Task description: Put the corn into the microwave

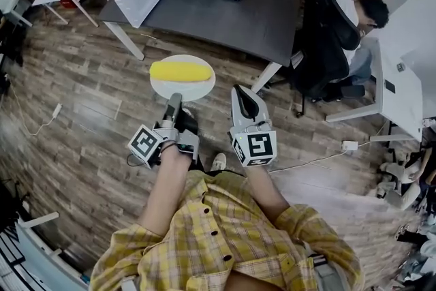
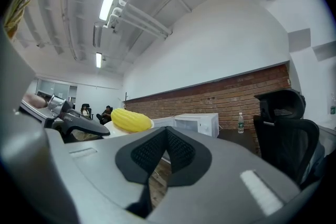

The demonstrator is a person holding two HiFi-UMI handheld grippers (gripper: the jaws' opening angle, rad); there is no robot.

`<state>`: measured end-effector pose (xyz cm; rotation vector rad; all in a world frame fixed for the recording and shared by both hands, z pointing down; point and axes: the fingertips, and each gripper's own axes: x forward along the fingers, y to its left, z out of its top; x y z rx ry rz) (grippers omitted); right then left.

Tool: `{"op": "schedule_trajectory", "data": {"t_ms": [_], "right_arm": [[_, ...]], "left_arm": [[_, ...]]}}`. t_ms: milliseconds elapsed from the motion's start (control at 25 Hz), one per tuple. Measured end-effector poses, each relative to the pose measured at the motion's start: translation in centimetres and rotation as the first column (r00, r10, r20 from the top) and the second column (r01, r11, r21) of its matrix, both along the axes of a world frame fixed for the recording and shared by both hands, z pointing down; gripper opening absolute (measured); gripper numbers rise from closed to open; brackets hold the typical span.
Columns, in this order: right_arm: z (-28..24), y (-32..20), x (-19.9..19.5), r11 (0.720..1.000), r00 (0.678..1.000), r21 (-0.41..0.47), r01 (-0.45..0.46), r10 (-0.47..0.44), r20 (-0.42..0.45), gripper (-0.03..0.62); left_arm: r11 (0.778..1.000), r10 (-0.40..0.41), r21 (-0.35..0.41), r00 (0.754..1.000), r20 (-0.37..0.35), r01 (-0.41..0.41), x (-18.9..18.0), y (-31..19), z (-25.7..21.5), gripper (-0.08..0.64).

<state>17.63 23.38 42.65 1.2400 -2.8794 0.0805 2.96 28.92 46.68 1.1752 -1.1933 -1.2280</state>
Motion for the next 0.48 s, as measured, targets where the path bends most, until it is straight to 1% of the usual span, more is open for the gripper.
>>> {"op": "schedule_trajectory", "data": {"t_ms": [240,480], "right_arm": [[0.6,-4.6,-1.4,1.000,1.000,0.013,-0.025,0.025,-0.006,0.005],[0.3,-11.3,-4.1,0.998,0.999,0.028,-0.047,0.047,-0.008,0.005]], "left_arm": [[1.000,0.015,0.001,1.000,0.000,-0.015,-2.0,-4.8,1.4,0.017],[0.999,0.030,0.012,1.000,0.006,-0.030,-4.9,-11.5,1.4,0.017]]}}
